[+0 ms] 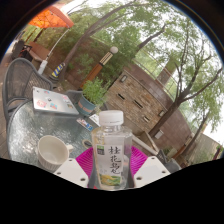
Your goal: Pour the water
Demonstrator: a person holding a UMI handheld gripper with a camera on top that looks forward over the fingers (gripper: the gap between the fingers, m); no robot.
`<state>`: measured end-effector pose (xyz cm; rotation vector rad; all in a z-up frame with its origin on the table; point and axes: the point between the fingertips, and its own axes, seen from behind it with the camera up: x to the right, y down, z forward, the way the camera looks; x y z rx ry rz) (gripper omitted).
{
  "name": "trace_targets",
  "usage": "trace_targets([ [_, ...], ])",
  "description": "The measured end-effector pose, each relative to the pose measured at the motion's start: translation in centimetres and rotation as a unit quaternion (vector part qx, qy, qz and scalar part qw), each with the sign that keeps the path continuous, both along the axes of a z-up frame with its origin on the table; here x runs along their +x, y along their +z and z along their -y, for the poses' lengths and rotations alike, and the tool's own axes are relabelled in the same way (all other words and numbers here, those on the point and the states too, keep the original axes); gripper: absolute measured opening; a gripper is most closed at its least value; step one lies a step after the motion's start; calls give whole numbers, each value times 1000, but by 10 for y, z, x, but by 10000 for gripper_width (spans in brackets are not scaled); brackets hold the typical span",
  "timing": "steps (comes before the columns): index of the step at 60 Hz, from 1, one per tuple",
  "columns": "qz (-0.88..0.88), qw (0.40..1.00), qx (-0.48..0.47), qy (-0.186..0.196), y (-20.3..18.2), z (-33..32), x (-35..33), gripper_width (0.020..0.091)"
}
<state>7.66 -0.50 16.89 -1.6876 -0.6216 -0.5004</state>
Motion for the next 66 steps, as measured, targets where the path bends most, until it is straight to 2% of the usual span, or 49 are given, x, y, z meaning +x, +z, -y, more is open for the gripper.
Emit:
trace_targets([
  [2,-55,998,-11,4,-1,-4,0,456],
  [3,-84,996,-7,-2,-8,22,5,457],
  [4,-105,994,-10,-6,-11,20,7,458],
  [5,-131,991,2,-10,-31,18,-2,457],
  [8,-175,984,-23,-5,-27,7,5,458],
  [9,-196,980,-16,-8,-51,12,3,458],
  [14,-260,965,-38,-14,-45,11,21,456],
  [15,-276,960,-34,-17,-69,13,16,457],
  [19,-298,954,-43,-17,-63,12,32,456],
  [23,-313,949,-47,-7,-82,16,32,461],
  [28,-328,944,-21,16,-77,18,32,460],
  [42,-351,936,6,12,-75,24,40,466],
  [45,-351,936,1,4,-75,25,39,514],
  [51,-332,943,-27,1,-76,31,36,658],
  [56,-303,951,-52,-9,-76,45,39,833],
  [66,-292,950,-72,-81,-60,88,62,836],
])
